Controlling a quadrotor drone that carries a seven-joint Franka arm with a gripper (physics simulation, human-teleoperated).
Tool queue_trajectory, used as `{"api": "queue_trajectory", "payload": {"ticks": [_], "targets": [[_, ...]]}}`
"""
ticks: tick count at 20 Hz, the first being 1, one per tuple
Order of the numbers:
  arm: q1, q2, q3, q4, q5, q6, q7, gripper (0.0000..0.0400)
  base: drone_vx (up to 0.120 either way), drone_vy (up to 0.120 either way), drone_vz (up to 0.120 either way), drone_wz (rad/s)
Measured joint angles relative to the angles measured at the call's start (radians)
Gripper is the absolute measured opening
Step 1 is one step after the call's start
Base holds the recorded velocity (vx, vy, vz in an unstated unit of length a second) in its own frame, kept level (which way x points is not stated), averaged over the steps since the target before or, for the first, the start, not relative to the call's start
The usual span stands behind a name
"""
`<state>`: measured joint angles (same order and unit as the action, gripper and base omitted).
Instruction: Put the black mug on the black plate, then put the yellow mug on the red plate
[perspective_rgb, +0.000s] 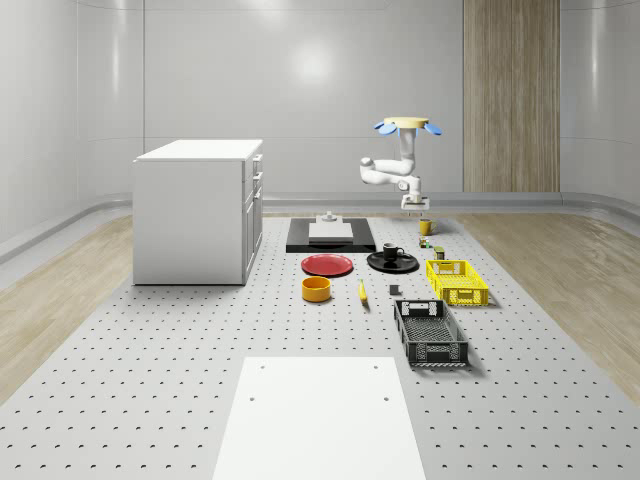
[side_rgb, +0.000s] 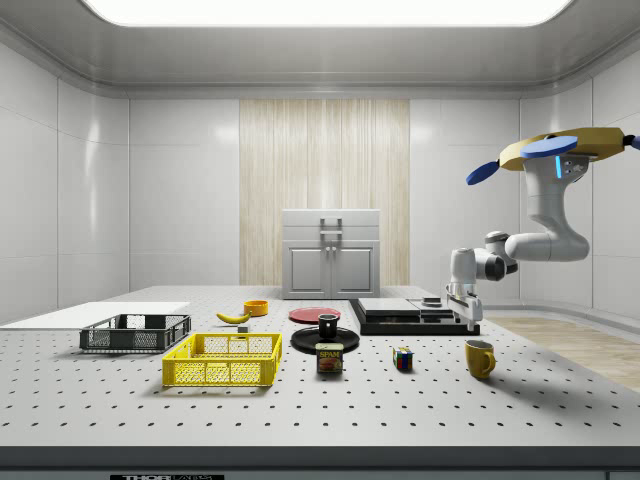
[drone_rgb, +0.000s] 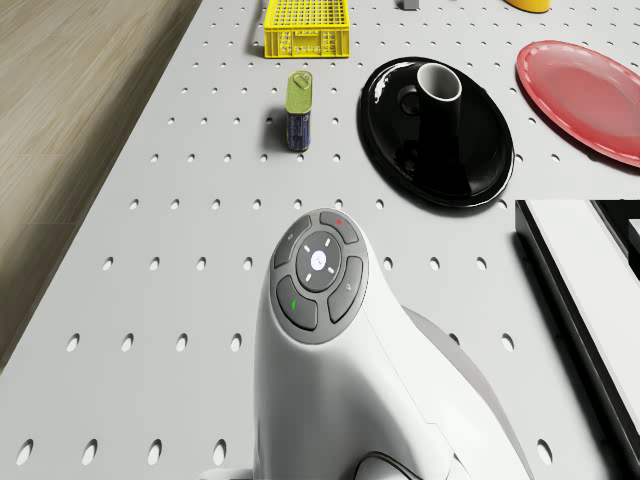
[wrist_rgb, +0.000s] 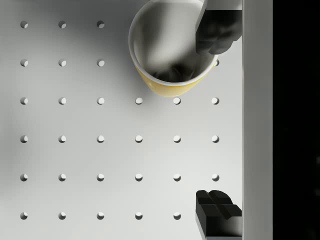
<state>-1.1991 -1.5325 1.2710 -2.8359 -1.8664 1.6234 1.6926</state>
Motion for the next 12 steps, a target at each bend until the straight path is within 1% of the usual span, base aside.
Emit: {"api": "queue_trajectory", "payload": {"ticks": [3,4,12], "targets": [[0.000,0.000,0.000,0.000,0.000,0.000,0.000,0.0400,-0.120,0.120,0.000,0.000],[0.000,0.000,0.000,0.000,0.000,0.000,0.000,0.0400,-0.040,0.040,0.000,0.000],[0.000,-0.001,0.000,0.000,0.000,0.001,0.000,0.0400,0.000,0.000,0.000,0.000]]}}
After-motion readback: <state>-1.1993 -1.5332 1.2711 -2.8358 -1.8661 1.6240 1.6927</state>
